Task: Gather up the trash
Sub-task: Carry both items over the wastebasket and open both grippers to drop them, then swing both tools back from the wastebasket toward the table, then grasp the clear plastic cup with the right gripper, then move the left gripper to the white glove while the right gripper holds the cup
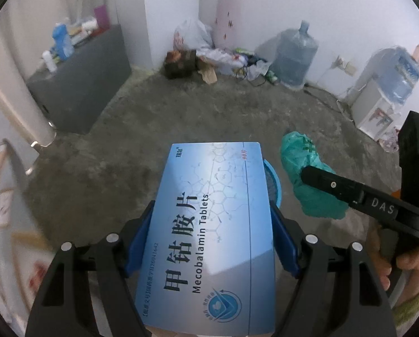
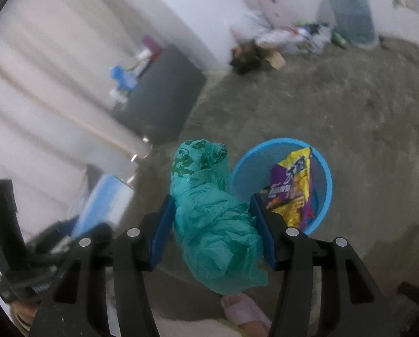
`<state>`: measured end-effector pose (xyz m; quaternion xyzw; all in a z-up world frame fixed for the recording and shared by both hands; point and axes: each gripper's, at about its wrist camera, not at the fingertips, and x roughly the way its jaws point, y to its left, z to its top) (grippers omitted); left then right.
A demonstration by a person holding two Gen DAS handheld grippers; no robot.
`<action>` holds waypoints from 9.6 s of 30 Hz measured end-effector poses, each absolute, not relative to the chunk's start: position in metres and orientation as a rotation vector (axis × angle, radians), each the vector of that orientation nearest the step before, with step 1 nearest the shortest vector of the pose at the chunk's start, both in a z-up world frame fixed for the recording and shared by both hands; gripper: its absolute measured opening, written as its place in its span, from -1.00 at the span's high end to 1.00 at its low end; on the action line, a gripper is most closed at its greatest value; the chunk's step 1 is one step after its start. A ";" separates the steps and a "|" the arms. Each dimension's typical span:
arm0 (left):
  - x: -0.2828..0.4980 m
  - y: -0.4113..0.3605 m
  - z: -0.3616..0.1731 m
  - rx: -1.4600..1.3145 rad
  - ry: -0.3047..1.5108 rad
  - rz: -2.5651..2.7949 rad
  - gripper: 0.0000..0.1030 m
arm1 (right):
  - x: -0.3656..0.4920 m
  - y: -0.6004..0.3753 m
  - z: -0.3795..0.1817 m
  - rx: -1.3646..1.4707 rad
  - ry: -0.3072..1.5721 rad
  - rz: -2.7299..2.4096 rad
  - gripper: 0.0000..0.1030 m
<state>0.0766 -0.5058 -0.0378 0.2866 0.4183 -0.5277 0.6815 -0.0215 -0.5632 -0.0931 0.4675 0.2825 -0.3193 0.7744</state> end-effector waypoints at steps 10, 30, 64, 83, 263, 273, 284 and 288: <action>0.077 -0.562 -0.088 0.612 1.019 -1.209 -0.59 | -0.047 -0.602 -0.146 1.166 0.577 -0.805 -0.38; 0.085 -0.378 0.019 0.403 0.842 -1.149 -0.59 | -0.050 -0.514 -0.074 0.857 0.604 -0.702 -0.38; 0.201 0.034 -0.023 0.031 0.731 -0.396 -0.46 | 0.235 -0.258 -0.018 0.386 0.828 0.006 -0.28; 0.235 0.046 -0.024 0.007 0.756 -0.386 0.00 | 0.323 -0.230 -0.015 0.319 0.839 0.036 0.08; 0.102 0.072 -0.048 0.038 0.962 -0.521 0.05 | 0.169 -0.180 -0.031 0.159 0.857 0.154 -0.11; 0.120 0.051 0.010 0.019 0.797 -0.658 0.05 | 0.181 -0.192 -0.020 0.183 0.788 0.140 -0.11; 0.180 -0.017 0.012 0.080 0.827 -0.683 0.05 | 0.205 -0.206 -0.017 0.187 0.770 0.107 -0.11; 0.192 -0.032 0.002 0.114 0.851 -0.669 0.05 | 0.220 -0.205 -0.019 0.164 0.775 0.120 -0.11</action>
